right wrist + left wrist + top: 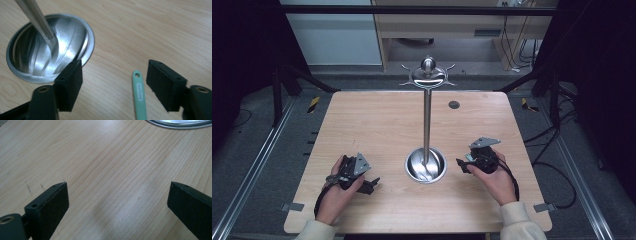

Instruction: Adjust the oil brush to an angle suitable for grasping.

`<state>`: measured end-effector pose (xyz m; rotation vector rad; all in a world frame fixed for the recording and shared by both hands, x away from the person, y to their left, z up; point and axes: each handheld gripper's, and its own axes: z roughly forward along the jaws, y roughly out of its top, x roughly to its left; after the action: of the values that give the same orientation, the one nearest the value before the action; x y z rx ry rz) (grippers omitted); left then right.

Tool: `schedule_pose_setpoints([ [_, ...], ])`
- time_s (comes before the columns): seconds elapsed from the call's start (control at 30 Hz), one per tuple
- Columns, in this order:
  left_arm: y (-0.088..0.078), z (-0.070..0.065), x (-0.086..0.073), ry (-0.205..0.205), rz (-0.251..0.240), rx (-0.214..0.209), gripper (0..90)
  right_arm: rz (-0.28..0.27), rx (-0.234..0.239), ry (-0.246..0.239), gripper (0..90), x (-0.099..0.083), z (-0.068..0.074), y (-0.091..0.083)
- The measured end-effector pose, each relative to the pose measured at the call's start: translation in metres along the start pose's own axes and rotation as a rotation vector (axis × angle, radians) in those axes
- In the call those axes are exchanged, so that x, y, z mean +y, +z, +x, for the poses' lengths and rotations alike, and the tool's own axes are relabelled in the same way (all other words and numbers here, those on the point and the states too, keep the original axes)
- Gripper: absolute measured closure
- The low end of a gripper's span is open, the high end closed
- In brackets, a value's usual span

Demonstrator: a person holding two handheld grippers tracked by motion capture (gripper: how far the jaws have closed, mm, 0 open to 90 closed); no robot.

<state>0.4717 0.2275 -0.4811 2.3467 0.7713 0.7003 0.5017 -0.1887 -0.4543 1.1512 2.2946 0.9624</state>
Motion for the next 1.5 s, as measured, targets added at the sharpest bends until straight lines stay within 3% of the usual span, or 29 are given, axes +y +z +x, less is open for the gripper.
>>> schedule_pose_setpoints([
  [0.3,0.000,-0.001,0.000,-0.001,-0.004,-0.002,3.4,0.030,0.033,-0.074,51.0,-0.001,0.009,0.005],
  [0.4,0.000,-0.001,0.000,-0.002,-0.005,-0.003,3.3,0.038,0.080,-0.100,60.0,-0.002,0.011,0.006],
  [0.5,0.000,-0.001,0.000,0.001,-0.003,0.000,3.3,0.054,0.085,-0.117,65.7,-0.002,0.013,0.006],
  [0.53,0.000,-0.001,0.000,0.001,-0.003,0.000,3.4,0.066,0.078,-0.123,73.0,-0.003,0.014,0.008],
  [0.6,0.000,0.000,0.000,-0.001,-0.005,-0.001,3.3,0.077,0.060,-0.124,79.1,-0.003,0.012,0.009],
  [0.73,0.000,0.000,0.000,0.000,-0.005,0.000,3.3,0.097,0.020,-0.102,86.1,-0.005,0.007,0.011],
  [0.8,0.001,-0.001,0.000,-0.009,-0.013,0.001,3.4,0.125,-0.025,-0.073,89.6,-0.009,0.000,0.014],
  [1.0,0.000,0.000,0.000,-0.001,-0.003,0.000,3.3,0.130,-0.072,-0.026,90.0,-0.014,-0.012,0.014],
  [1.5,0.000,-0.001,0.000,0.002,-0.007,0.001,3.3,0.179,-0.094,-0.031,90.0,-0.017,-0.011,0.024],
])
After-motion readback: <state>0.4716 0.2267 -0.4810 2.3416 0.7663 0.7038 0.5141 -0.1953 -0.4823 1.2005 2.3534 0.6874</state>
